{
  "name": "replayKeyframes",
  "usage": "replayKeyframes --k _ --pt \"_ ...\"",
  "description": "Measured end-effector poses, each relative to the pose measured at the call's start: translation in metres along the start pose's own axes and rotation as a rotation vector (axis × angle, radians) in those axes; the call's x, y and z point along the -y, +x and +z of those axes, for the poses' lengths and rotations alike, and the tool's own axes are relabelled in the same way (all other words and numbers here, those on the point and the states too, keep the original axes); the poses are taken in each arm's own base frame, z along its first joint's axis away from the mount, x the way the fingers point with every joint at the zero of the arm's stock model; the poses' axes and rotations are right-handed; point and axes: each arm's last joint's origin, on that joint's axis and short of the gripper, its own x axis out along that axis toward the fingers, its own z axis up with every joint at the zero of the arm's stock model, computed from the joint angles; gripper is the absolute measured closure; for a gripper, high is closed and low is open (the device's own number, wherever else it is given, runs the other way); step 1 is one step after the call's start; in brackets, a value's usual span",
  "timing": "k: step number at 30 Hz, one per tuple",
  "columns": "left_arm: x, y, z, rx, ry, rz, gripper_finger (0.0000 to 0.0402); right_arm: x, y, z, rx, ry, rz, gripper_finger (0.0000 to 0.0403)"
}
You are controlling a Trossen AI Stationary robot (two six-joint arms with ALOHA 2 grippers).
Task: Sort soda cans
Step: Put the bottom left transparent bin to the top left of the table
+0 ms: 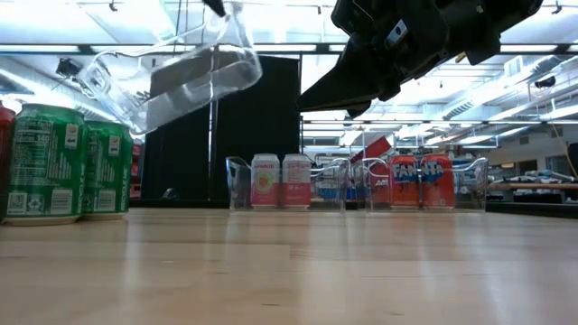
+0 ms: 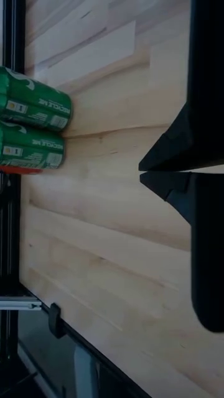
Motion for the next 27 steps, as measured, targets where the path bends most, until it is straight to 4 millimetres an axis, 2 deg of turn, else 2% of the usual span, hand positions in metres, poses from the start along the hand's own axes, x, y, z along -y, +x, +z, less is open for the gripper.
replayKeyframes --k 9,15,22,27 --pt "-0.029 0.018 -0.023 -0.15 0.123 0.056 0.0401 -0.001 0.0 -0.003 -0.016 -0.004 0.003 0.0403" --pt "-0.041 0.035 -0.039 -0.24 0.132 -0.008 0.0401 -0.002 -0.003 -0.017 0.006 0.003 0.012 0.0403" --pt "-0.031 0.07 -0.041 -0.234 0.151 -0.125 0.0401 0.0 -0.008 -0.034 0.043 0.04 0.016 0.0403" --pt "-0.017 0.107 -0.058 -0.311 0.205 -0.189 0.0401 0.0 -0.008 -0.034 0.05 0.04 0.017 0.0403"
